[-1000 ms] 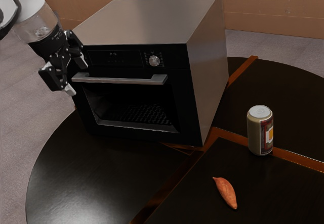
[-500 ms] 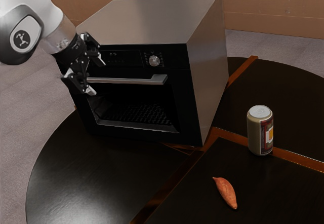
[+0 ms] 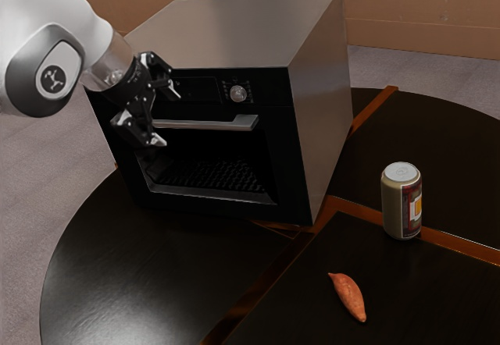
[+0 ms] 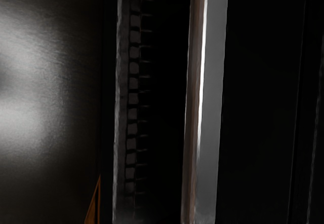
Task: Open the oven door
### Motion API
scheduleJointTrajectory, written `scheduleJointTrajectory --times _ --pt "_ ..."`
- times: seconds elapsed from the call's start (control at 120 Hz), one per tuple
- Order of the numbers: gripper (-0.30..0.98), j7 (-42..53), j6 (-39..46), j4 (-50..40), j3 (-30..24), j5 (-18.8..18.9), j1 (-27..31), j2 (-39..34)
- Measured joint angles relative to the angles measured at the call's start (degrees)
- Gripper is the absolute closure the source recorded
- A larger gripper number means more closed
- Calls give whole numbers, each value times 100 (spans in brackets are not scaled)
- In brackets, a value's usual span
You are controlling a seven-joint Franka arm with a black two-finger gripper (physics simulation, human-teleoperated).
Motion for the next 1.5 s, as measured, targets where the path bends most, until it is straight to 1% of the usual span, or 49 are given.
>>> scheduleJointTrajectory --times 0.375,0.817,0.9,1.017,1.1,1.2,1.233,1.308,1.358,1.4,1.433,1.5 --pt "0 60 485 -424 0 -41 -2 53" --pt "0 84 793 -922 0 -163 25 -27" --pt "0 87 872 -1352 2 -169 89 -367" --pt "0 89 992 -2051 10 -165 246 -1050" --pt "0 90 1048 -2443 23 -164 421 -1445" --pt "1 91 1090 -2924 33 -172 793 -1920" --pt "1 92 1100 -3163 34 -174 1004 -2207" --pt "1 97 1095 -3923 35 -163 1672 -3300" --pt "1 100 1046 -4210 32 -163 1911 -3861" --pt "1 100 991 -4176 -105 -155 1935 -3997" --pt "1 93 916 -3900 -388 -152 1910 -3886" --pt "1 10 521 -2558 -1290 -155 1850 -3106"
